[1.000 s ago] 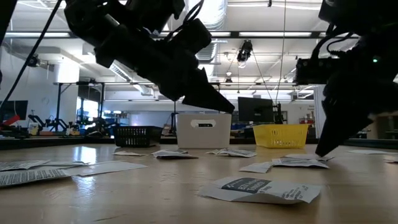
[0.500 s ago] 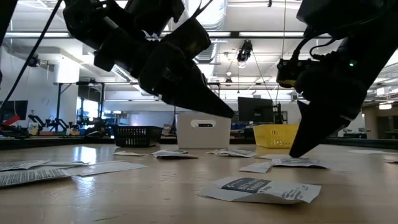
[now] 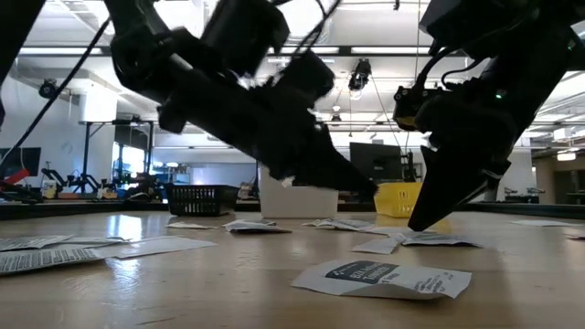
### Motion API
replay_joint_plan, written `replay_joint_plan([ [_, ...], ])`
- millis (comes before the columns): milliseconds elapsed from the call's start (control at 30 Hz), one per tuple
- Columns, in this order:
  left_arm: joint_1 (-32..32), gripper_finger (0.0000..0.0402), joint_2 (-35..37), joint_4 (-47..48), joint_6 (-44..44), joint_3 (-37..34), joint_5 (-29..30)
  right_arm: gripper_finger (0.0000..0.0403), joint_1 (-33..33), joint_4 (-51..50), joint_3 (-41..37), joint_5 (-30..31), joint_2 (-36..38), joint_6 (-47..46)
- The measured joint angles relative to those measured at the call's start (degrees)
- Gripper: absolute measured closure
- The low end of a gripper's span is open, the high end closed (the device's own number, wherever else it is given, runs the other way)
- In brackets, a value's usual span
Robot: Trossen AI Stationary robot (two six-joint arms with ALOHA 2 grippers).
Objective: Pick & Place First Aid Supplies
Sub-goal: Put the blue bandage into the white bin
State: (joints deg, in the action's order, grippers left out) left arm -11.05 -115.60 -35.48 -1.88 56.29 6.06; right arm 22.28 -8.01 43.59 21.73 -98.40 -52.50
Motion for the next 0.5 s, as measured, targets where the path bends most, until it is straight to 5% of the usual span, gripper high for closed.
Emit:
replay_joint_plan([
  [500,1.1,0.0401,-5.4,1.6,-3.6,3.0,4.5,0.0350,0.0,-0.5,-0.1,-0.2,0.8,0.9],
])
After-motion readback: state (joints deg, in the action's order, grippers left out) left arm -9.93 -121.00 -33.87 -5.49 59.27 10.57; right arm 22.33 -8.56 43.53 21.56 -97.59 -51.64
